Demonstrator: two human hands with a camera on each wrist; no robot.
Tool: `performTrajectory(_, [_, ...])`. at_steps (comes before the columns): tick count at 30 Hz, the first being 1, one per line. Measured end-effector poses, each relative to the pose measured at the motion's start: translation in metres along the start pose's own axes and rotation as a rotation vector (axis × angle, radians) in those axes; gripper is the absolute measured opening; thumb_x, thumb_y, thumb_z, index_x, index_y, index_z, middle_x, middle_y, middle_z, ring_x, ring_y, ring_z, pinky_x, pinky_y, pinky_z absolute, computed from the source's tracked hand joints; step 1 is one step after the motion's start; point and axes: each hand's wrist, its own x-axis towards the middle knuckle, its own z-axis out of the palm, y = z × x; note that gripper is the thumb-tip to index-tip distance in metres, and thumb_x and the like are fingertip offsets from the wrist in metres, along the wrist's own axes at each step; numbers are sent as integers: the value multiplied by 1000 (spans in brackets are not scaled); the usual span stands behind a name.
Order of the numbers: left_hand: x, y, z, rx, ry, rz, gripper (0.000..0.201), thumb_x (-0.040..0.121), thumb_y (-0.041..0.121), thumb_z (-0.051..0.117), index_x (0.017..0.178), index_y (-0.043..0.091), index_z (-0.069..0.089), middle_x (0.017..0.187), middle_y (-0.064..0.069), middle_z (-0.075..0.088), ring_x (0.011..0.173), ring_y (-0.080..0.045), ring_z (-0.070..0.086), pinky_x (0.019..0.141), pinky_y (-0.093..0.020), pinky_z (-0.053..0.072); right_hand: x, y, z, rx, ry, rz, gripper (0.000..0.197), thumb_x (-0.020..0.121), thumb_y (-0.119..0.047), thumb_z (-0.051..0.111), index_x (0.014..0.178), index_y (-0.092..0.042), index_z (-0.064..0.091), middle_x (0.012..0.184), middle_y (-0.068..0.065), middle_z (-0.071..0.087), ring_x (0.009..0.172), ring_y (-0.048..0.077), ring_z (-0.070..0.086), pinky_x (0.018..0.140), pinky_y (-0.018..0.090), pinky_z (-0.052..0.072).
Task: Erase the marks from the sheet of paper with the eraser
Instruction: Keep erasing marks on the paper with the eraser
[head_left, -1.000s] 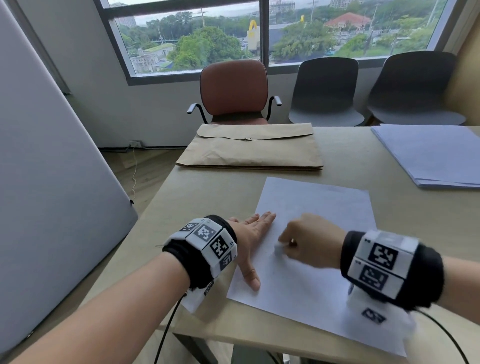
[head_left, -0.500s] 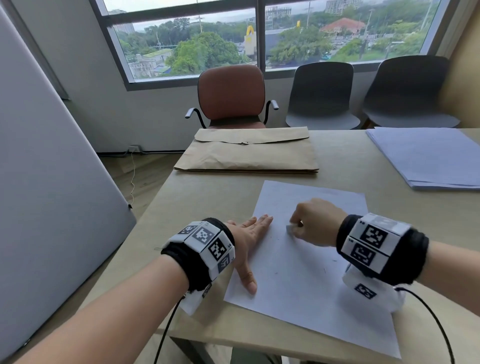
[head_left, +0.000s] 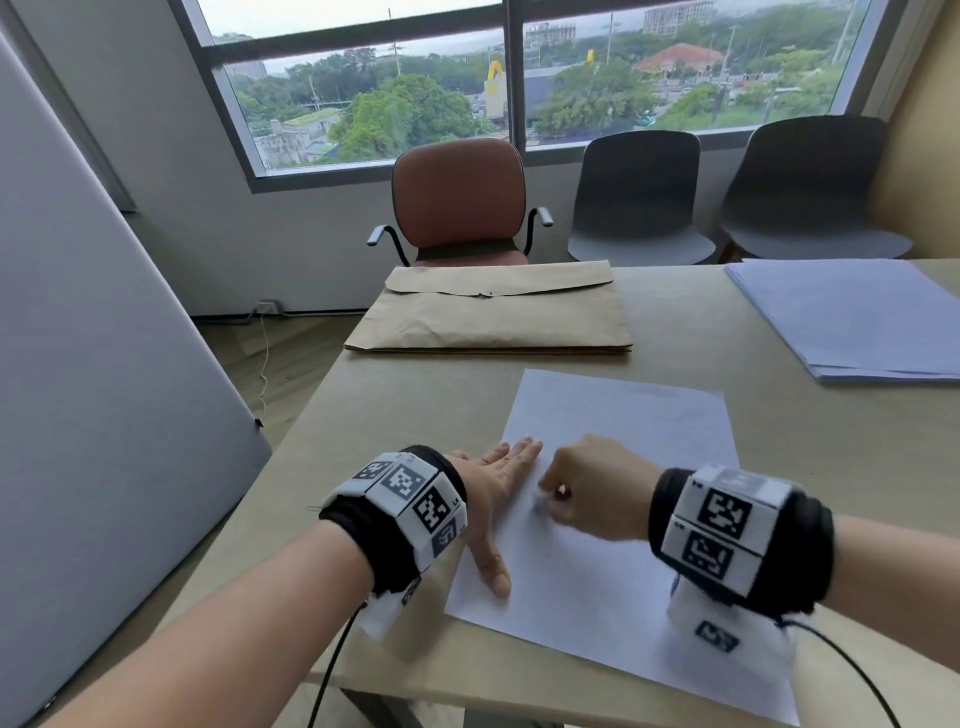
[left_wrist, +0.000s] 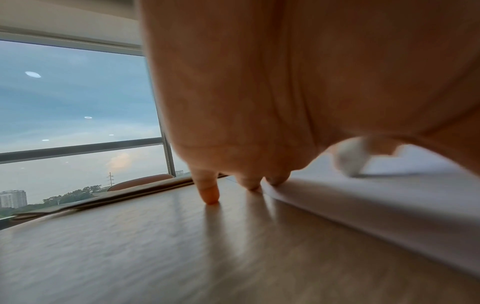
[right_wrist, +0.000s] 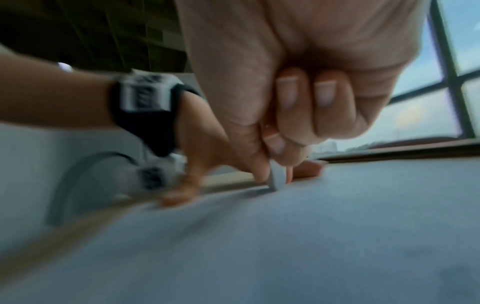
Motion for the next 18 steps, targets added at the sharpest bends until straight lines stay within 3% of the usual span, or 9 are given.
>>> performTrajectory(2, [1, 0, 0, 6, -6, 3, 139, 65, 46, 81, 141, 21, -34, 153, 10, -29, 141, -7, -22, 117, -39, -6, -8, -10, 4, -4, -79, -71, 26, 88, -20, 49, 70, -9, 65, 77, 13, 66, 66, 24, 42, 62, 23, 36])
performTrajectory(5, [-1, 0, 0, 19, -4, 8, 138, 66, 46, 80, 140, 19, -34, 154, 8, -28, 142, -8, -21, 118, -39, -5, 4, 0, -5, -36, -61, -6, 29, 86, -18, 51, 58, -14, 55, 61, 3, 54, 63, 23, 42, 55, 23, 33])
performTrajectory(9, [-3, 2, -1, 12, 14, 5, 138, 66, 46, 80, 142, 17, -32, 154, 7, -26, 142, -7, -21, 117, -38, -5, 28, 14, -8, -34, 53, 136, 33, 88, -24, 48, 57, -14, 47, 90, 15, 63, 75, 27, 47, 66, 26, 35])
performTrajectory(13, [-3, 2, -1, 1, 10, 0, 138, 66, 45, 80, 141, 19, -33, 154, 8, -27, 142, -7, -21, 117, -37, -6, 10, 3, -1, -28, 19, 52, 25, 89, -22, 48, 82, -6, 65, 88, 17, 61, 74, 26, 44, 67, 24, 33])
performTrajectory(15, [-4, 2, -2, 3, 8, -3, 138, 67, 45, 80, 141, 20, -34, 154, 8, -27, 142, -7, -20, 117, -36, -6, -4, -4, 2, -56, -59, -35, 27, 88, -22, 48, 72, -7, 64, 73, 12, 59, 71, 26, 41, 64, 25, 34])
performTrajectory(18, [-5, 3, -3, 11, 7, -2, 137, 68, 45, 79, 140, 20, -34, 154, 8, -26, 142, -7, -20, 117, -36, -6, 0, -1, -8, -95, -85, 3, 42, 88, -25, 51, 48, -17, 41, 52, -1, 38, 67, 26, 40, 53, 25, 32])
